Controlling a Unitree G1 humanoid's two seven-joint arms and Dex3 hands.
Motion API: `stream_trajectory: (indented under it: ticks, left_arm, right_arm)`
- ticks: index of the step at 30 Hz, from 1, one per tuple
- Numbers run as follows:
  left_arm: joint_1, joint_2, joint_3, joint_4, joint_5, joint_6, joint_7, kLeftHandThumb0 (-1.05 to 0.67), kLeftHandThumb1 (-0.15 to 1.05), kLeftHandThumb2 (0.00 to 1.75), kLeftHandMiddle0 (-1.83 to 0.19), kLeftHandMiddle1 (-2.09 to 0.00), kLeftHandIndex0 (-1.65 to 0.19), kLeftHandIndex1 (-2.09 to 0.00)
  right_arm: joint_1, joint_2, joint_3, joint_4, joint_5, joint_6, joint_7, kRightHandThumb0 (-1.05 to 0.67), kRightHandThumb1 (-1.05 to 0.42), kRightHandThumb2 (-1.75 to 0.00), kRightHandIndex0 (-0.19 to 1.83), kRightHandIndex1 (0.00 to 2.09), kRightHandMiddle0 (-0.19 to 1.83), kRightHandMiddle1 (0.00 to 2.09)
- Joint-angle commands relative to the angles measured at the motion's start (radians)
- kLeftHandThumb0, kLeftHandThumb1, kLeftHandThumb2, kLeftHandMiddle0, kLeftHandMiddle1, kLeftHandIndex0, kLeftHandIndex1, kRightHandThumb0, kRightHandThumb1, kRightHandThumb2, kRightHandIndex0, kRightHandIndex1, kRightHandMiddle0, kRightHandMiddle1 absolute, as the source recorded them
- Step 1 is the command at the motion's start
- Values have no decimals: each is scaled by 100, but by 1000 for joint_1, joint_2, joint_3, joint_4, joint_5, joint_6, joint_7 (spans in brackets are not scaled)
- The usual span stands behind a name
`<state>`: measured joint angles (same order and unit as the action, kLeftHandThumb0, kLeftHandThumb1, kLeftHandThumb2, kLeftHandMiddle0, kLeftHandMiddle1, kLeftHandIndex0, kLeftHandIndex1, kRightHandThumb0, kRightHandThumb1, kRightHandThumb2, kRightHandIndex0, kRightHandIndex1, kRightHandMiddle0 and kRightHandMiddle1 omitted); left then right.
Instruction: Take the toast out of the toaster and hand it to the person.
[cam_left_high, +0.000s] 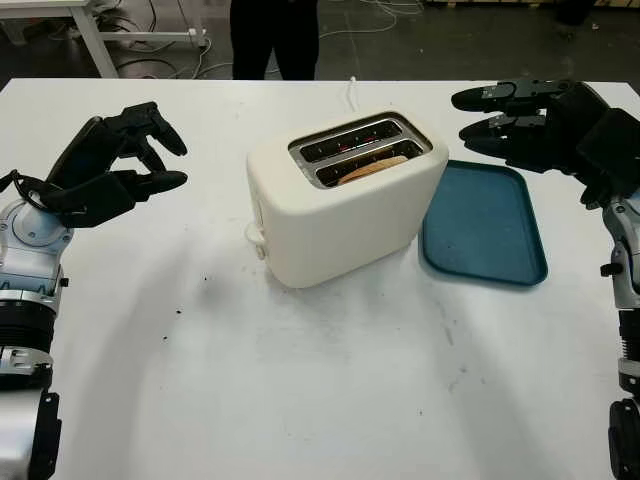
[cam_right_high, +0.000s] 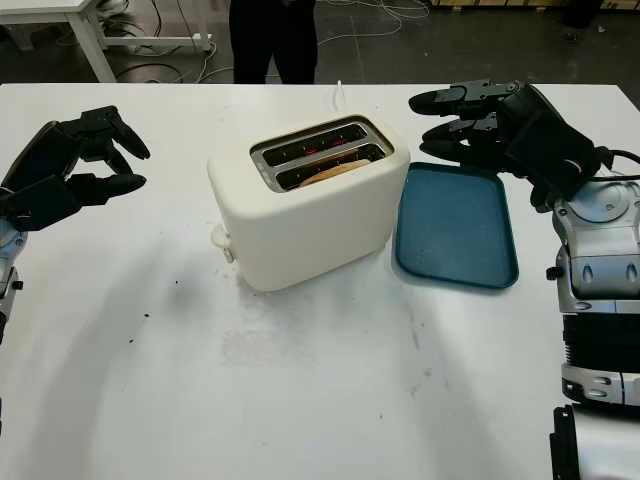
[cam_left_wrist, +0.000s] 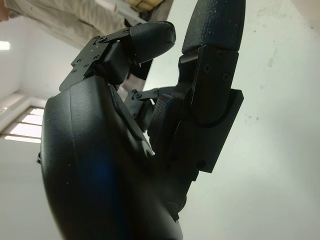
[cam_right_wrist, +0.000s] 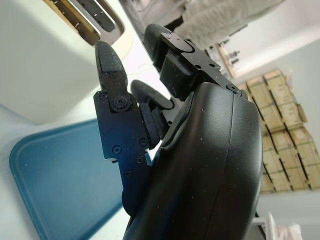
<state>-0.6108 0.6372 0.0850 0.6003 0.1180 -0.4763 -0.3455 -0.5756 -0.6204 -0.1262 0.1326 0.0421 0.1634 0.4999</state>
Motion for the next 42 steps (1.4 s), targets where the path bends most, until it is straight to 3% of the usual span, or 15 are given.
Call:
stream_trajectory:
  ticks: [1,20,42]
  left_arm:
    - [-12,3,-4,3,0,-12,3,-105,92,27,-60,-141,-40,-144]
    - [-11,1,-2,2,-7,-6,-2,-105,92,25,-60,-140,-40,-143]
    - [-6,0,1,-3,-10,-4,2,-105,92,26,-60,-141,-39,-144]
  right_arm:
    - [-8,0,-2,2,9,-17,4,-42,-89,0,58,59,77,1]
    - [-10,1,3,-19,2,29,-4,-40,-88,0,54,63,76,0]
    - [-7,1,1,-4,-2,-12,5,-42,-89,0,54,65,77,0]
